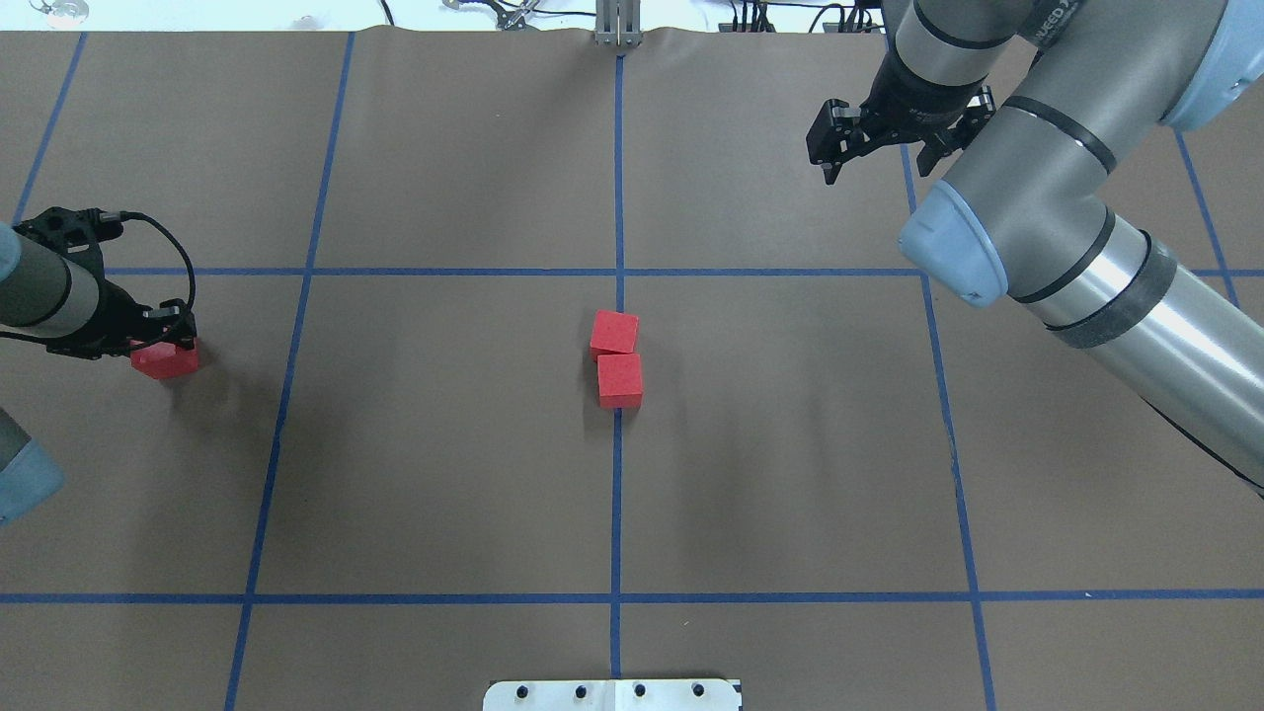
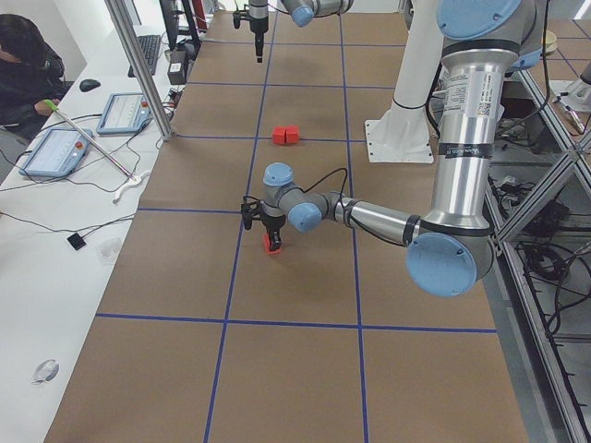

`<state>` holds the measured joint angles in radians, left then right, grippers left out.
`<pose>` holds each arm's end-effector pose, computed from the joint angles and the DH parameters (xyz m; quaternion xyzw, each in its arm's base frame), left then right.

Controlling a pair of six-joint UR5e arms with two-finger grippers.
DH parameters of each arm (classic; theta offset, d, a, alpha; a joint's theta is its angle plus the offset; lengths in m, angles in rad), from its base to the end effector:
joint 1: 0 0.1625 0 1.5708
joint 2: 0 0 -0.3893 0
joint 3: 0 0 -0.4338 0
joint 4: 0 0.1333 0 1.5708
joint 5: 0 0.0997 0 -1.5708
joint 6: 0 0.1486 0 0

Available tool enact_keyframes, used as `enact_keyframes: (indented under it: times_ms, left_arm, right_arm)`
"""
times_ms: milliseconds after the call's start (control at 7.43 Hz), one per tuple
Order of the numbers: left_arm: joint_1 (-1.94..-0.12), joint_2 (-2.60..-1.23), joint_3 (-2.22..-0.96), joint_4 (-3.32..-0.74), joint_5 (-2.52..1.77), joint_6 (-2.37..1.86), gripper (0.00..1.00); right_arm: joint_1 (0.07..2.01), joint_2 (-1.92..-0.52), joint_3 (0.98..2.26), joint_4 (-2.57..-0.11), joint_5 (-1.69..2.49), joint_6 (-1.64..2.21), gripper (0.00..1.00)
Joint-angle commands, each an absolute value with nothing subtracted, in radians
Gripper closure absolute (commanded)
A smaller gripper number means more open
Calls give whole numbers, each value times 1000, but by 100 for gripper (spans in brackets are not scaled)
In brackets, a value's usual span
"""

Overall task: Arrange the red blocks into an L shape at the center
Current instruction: 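Close the left gripper on the red cube and lift it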

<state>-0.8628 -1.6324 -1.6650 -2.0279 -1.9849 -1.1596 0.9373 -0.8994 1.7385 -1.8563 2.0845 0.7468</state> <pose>0.3424 -0.5130 0.5377 0.0180 0.3539 -0.1485 0.9232 -0.3568 -0.5877 0.2022 0.0482 -0.3567 -0.0166 0.9328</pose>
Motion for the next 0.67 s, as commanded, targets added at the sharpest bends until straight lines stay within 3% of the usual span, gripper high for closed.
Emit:
enact_keyframes:
  times_ms: [0,538]
  left_arm:
    - [-902,-1679,-1719,-1902,-2023,-1135,100]
    - [-965,-1960,-1779,-1591,-2033,-1043,100]
  right_arm:
    - [937,-900,1744,-1858,2085,747,1]
    - [937,-903,1743,-1856,2098,747,1]
